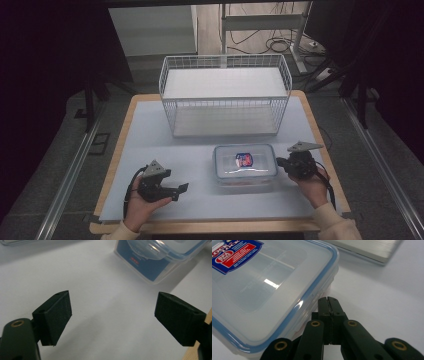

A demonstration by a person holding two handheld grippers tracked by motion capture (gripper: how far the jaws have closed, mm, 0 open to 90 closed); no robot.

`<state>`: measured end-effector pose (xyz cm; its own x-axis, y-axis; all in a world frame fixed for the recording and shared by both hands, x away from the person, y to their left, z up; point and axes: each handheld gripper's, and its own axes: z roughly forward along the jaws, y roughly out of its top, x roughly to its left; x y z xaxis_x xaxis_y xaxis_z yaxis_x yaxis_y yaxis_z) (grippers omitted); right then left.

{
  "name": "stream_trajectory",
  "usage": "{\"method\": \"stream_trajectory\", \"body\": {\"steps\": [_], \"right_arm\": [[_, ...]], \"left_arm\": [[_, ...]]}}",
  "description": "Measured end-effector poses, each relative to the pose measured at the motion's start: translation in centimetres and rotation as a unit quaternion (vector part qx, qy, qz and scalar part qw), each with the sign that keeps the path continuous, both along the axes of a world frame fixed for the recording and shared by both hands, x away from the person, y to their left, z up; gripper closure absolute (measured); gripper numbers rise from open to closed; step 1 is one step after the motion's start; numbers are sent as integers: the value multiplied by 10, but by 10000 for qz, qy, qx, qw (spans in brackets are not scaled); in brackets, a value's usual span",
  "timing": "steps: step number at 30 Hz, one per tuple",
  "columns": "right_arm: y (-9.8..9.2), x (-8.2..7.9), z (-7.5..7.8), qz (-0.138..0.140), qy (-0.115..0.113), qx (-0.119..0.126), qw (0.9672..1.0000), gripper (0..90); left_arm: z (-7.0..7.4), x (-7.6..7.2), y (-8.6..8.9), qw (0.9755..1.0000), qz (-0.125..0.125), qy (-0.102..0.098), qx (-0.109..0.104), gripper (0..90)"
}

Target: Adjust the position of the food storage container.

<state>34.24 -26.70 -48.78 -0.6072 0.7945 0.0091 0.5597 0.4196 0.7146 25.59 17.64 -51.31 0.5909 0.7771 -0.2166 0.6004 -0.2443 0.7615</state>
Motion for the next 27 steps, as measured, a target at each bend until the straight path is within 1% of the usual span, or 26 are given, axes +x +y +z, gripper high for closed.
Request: {"method": "stream_trajectory", "body": {"steps": [1,2,5,6,10,14,15,20,24,27], "right_arm": [[6,-1,0,86,-15,-23,10000,897],[6,-1,0,86,-15,-23,10000,897],[18,-6,-1,246,-32,-2,9997,897],[18,-6,-1,246,-32,-2,9997,897],[29,-10,-1,356,-108,-17,9993,897],[31,-10,-2,362,-118,16,9993,897],[31,-9,-4,352,-99,81,9993,897],[32,-10,-6,370,-121,95,9992,897],[31,-10,-6,362,-100,187,9991,897],[31,-10,-6,362,-93,207,9991,897]], "left_arm": [[0,0,0,10000,0,-2,-1,140],[0,0,0,10000,2,-5,-1,140],[1,0,2,10000,4,-20,-11,141],[1,0,2,10000,11,-19,-18,141],[0,0,2,10000,33,-2,-20,141],[0,0,2,10000,15,-18,3,141],[0,0,2,10000,15,-13,7,141],[0,0,2,10000,31,4,13,142],[0,0,2,10000,36,-5,9,142],[-1,0,2,10000,36,-2,21,142]]}}
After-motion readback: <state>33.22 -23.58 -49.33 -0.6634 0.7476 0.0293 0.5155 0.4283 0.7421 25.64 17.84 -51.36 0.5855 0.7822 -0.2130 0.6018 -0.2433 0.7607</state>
